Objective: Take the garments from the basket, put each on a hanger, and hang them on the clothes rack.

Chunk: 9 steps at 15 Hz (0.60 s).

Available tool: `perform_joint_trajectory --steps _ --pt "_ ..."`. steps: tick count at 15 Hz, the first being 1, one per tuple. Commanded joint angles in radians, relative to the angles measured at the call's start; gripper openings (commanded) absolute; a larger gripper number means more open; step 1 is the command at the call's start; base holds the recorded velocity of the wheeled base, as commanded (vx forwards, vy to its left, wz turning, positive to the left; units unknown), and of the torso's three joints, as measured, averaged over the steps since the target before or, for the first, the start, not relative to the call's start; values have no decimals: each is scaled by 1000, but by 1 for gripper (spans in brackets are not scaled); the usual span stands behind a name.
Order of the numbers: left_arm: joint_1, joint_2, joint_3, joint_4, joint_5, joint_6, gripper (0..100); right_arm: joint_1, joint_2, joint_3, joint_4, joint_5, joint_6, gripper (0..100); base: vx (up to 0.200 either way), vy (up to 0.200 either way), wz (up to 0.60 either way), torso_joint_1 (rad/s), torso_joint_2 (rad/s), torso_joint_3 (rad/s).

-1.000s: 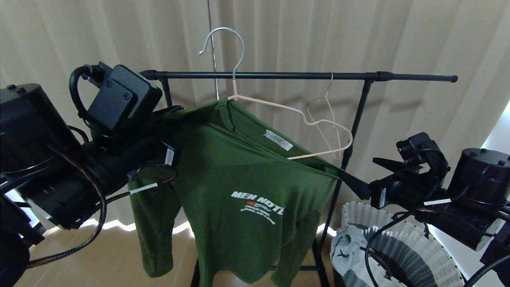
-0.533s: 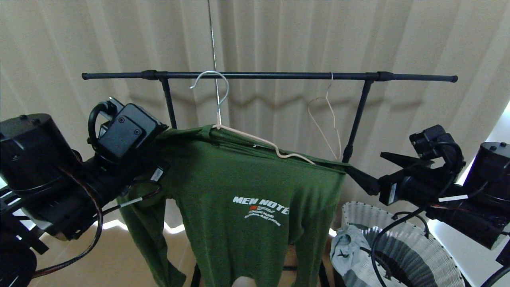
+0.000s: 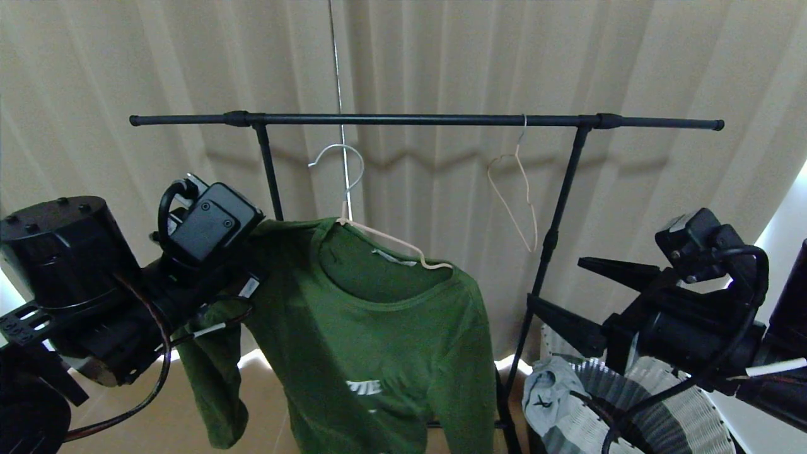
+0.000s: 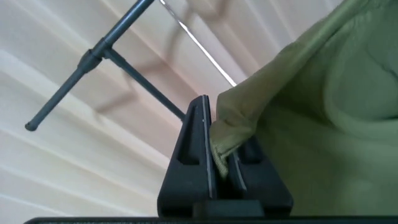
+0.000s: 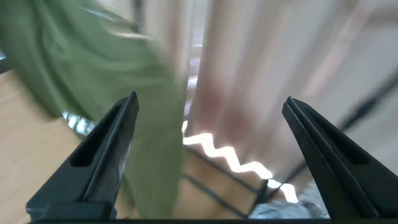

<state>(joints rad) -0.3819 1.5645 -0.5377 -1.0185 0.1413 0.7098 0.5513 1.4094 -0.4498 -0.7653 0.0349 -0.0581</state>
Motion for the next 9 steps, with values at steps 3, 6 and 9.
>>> perform_joint_trajectory --steps 3,6,9 --pt "-31 5 -1 -3 -2 -58 0 87 -33 -24 34 13 -9 100 0 0 0 0 0 0" --pt "-78 2 7 -32 0 -119 0 81 43 -132 35 22 -98 100 0 0 0 0 0 0" --pt "-91 2 7 -48 0 -124 0 84 108 -210 35 20 -184 100 0 0 0 0 0 0"
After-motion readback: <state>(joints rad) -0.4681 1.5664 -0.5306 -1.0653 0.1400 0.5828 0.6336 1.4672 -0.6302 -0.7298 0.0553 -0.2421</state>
